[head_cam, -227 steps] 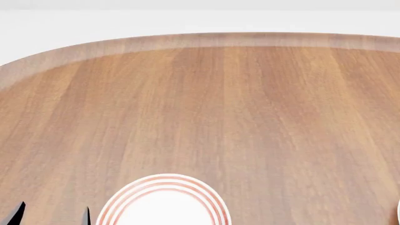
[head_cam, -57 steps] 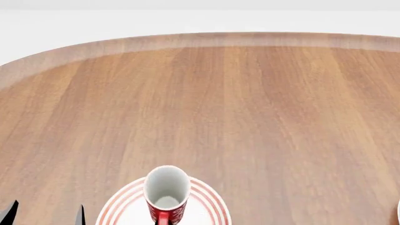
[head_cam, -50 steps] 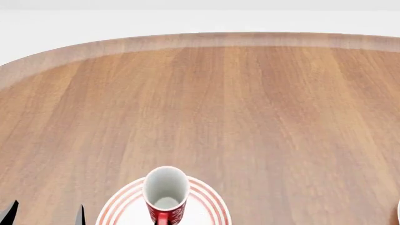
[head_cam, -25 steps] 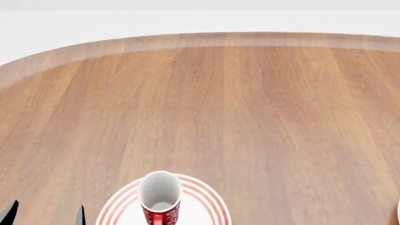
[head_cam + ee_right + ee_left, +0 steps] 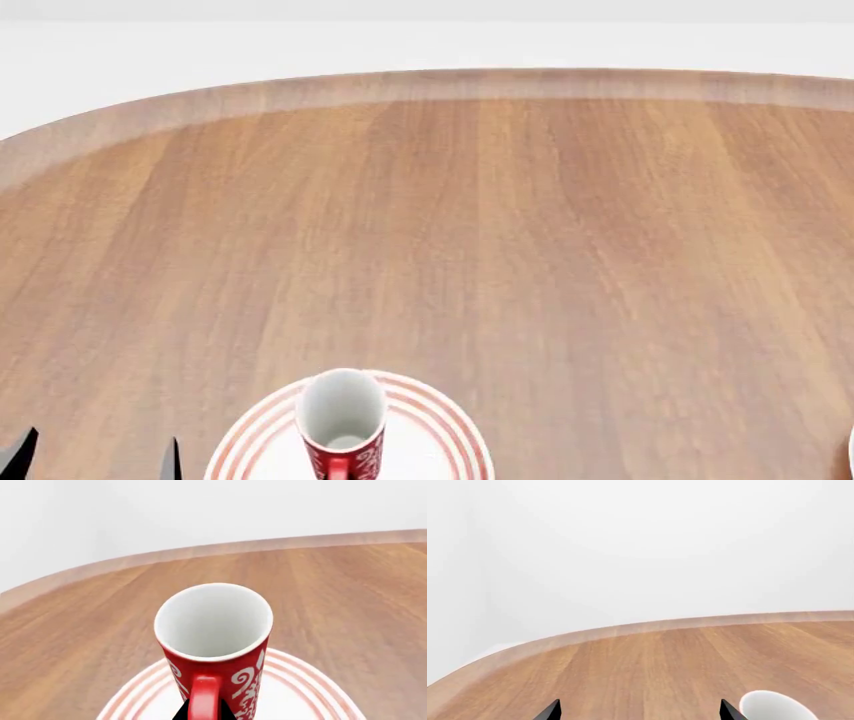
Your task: Put the red mug on the left plate.
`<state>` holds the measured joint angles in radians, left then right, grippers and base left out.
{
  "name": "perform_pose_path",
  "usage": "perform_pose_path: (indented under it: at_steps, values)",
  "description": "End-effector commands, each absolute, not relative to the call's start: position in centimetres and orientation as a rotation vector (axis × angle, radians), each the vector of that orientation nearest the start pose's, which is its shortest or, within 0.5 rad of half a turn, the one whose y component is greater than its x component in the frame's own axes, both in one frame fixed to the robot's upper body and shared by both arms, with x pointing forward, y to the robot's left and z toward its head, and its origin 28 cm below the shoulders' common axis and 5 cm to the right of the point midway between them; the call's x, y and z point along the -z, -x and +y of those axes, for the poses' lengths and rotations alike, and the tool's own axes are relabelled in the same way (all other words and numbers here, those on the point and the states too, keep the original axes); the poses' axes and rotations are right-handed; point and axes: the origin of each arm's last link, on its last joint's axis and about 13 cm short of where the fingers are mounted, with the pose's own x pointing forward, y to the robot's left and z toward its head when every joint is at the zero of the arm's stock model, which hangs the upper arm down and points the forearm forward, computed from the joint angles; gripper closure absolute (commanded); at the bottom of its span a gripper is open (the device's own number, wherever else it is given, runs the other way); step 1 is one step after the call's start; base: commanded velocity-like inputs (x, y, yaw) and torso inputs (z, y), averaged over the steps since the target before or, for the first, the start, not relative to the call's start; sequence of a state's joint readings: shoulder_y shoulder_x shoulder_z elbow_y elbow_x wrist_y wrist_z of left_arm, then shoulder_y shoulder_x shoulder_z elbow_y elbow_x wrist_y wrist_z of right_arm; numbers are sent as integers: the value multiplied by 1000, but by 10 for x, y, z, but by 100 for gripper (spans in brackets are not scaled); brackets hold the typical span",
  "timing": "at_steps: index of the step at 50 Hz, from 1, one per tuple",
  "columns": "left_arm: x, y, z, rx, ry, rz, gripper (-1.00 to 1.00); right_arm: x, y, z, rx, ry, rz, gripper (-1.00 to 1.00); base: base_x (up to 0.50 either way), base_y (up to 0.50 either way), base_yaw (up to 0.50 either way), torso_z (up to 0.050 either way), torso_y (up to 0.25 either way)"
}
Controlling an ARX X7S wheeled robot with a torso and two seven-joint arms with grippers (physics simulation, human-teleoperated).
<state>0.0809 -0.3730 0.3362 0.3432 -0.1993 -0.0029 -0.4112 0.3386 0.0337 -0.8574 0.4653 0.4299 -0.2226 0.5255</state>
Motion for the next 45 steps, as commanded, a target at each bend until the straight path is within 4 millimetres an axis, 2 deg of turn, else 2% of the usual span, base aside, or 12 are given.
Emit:
perform_pose_path:
  at_steps: [1, 32, 33, 45]
  values:
    - [-58, -180, 208, 8, -63, -165, -100, 12, -231, 32, -197, -81, 103, 100, 0, 0, 0, 0, 0]
    - [-58, -180, 208, 8, -63, -167, -100, 15, -233, 32, -200, -80, 119, 100, 0, 0, 0, 0, 0]
    - [-58, -180, 208, 8, -63, -167, -100, 15, -235, 33, -212, -79, 136, -100, 0, 0, 0, 0, 0]
    - [-58, -180, 208, 8, -62, -168, -100, 14, -235, 32, -205, -95, 147, -100, 0, 0, 0, 0, 0]
